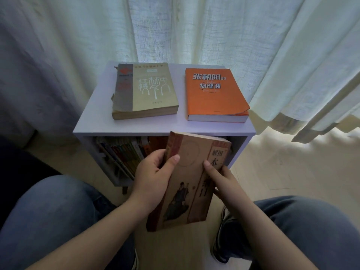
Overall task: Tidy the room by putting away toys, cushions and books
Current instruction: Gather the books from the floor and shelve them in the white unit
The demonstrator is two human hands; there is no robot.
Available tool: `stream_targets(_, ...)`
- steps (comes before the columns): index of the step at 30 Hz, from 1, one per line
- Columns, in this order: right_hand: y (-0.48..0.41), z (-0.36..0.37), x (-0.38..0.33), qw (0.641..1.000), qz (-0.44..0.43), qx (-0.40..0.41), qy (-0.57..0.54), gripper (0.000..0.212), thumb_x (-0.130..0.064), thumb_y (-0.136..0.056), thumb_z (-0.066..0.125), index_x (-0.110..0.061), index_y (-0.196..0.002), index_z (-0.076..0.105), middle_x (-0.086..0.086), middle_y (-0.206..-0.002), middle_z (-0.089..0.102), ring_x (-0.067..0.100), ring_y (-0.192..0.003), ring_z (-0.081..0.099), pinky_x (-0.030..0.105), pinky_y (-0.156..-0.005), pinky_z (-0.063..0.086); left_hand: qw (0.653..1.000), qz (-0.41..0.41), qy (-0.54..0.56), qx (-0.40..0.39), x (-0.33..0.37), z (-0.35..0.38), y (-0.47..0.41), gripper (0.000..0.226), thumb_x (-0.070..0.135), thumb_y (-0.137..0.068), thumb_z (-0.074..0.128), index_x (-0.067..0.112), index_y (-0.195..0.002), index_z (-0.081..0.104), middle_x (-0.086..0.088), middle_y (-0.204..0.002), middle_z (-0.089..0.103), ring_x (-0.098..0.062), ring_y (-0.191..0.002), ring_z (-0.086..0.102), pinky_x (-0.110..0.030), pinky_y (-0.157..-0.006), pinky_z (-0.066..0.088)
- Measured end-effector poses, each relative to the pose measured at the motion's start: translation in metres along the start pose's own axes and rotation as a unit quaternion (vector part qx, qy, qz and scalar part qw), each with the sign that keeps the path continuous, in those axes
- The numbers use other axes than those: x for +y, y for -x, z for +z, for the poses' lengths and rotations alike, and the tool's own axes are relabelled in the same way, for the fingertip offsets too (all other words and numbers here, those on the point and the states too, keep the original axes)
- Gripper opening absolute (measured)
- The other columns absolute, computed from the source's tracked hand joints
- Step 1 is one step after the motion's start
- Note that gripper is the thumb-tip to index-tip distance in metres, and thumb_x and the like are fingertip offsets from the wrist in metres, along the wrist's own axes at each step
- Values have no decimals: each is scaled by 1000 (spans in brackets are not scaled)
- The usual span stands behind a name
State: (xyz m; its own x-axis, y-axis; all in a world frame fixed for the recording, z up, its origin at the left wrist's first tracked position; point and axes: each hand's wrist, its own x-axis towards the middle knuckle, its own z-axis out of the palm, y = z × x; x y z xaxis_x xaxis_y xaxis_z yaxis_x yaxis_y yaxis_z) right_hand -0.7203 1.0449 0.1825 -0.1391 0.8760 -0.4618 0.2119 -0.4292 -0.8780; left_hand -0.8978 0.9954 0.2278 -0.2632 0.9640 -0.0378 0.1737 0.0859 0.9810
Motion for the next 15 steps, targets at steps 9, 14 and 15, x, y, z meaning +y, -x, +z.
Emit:
stream_targets(9,44,-12,-49,995,-57,-75,-44,57,-57,-77,62,-22,-121,56,0,-108,73,18,-98,70,41,-90,55,994,-1,109,25,74,-20,1,20,23,-96,53,15,-99,72,-5,-93,75,-23,-88,71,-39,-77,57)
stream_targets(14,59,-19,-88,991,-102,-80,-20,46,-50,-86,58,-17,-117,59,3,-104,74,21,-97,71,46,-91,55,989,17,141,45,116,-34,-11,21,23,-97,52,17,-91,71,-2,-86,76,-16,-79,71,-28,-68,59)
stream_targets(15,62,-22,-98,991,-110,-78,-10,43,-49,-88,57,-16,-115,61,2,-103,74,20,-96,71,45,-91,55,988,20,145,50,127,-37,-17,21,23,-97,52,17,-91,71,-2,-86,75,-16,-80,71,-28,-69,59)
